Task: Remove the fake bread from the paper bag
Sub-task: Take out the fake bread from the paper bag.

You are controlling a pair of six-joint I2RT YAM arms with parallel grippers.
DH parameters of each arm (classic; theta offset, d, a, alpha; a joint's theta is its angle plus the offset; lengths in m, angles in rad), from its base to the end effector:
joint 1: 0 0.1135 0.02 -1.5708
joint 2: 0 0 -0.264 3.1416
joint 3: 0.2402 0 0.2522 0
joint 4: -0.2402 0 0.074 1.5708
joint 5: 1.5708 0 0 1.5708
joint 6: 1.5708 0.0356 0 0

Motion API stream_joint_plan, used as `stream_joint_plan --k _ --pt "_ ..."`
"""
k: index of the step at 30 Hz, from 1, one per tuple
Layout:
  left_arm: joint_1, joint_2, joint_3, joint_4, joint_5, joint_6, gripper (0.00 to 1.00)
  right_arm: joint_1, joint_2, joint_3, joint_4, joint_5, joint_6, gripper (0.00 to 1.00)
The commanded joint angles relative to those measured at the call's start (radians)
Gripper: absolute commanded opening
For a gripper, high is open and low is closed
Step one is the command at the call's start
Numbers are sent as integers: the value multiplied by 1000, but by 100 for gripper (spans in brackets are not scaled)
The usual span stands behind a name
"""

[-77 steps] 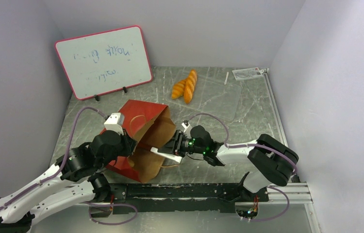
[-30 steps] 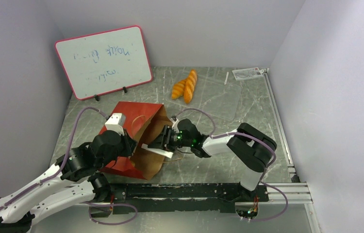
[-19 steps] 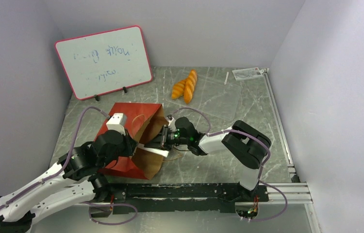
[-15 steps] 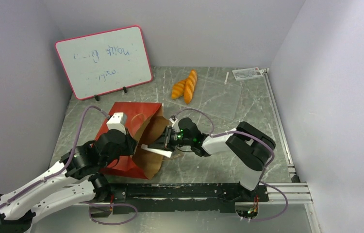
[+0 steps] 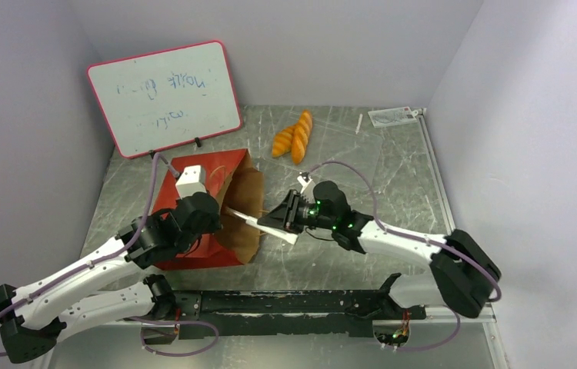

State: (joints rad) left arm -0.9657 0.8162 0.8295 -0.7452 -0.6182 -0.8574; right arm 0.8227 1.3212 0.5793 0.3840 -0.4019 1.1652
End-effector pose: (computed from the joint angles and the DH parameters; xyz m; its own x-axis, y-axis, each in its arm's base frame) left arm 0.1079 -0.1198 0.3002 -0.5701 -0.2590 -0.7797 -0.0093 0.9510 -0.3090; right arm 0.1775 0.2117 0.2106 -0.9429 0.2272 -0.2437 -0.1455 0.3770 0.9147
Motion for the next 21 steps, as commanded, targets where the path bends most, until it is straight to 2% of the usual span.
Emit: stream_joint_plan --k 1,11,21 --pt "-2 11 31 46 -79 -26 7 -24 -126 -21 -171 81 -65 0" --pt "-1 14 24 16 -139 -76 7 -55 -372 -17 -467 216 -100 0" --pt "-1 -34 11 -18 -121 -77 7 -75 -480 139 -696 429 -155 0"
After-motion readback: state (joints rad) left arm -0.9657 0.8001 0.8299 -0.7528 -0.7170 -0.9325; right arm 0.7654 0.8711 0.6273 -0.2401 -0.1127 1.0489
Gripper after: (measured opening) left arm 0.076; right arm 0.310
